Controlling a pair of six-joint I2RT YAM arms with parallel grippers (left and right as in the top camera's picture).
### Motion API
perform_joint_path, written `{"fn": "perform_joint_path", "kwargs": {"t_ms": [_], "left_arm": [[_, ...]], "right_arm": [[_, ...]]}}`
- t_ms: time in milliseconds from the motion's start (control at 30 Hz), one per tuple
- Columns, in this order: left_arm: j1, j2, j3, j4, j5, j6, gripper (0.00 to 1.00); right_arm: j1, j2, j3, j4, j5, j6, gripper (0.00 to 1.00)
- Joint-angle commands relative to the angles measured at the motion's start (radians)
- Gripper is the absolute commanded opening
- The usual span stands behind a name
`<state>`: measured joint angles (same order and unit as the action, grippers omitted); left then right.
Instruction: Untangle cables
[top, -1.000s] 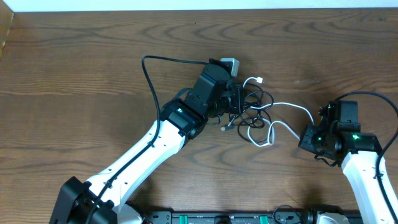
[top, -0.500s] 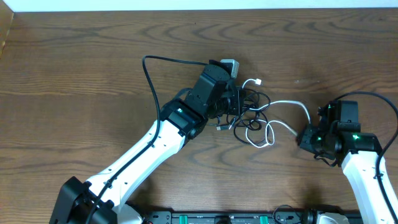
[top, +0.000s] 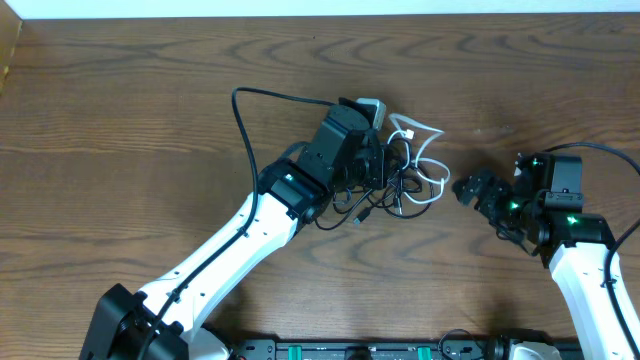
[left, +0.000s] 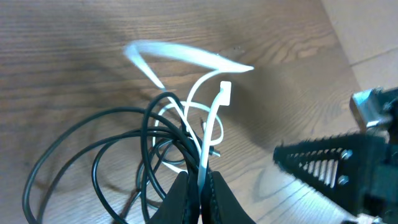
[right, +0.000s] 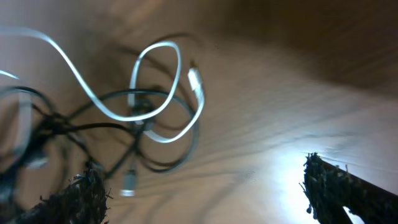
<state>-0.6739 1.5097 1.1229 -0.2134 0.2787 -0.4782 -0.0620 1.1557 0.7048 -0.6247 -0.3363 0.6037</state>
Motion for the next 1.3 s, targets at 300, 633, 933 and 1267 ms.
{"fn": "perform_joint_path", "kwargs": {"t_ms": [300, 633, 933, 1267], "left_arm": [[0.074, -0.197, 0.022, 0.001, -0.006, 0.171, 0.07], [0.072, -0.254, 0.022, -0.059, 0.036, 0.163, 0.07], [0.072, -0.254, 0.022, -0.084, 0.054, 0.163, 0.08], [0.073, -0.241, 0.022, -0.219, 0.048, 0.164, 0.88]], "right_arm": [[-0.002, -0.005, -0.002, -0.041, -0.15, -0.053, 0.99], [-0.002, -0.005, -0.002, 0.069, -0.367, -0.051, 0.85], [0.066, -0.003, -0.002, 0.128, -0.426, -0.031, 0.71], [0.226, 0.036, -0.002, 0.349, -0.182, -0.013, 0.55]]}}
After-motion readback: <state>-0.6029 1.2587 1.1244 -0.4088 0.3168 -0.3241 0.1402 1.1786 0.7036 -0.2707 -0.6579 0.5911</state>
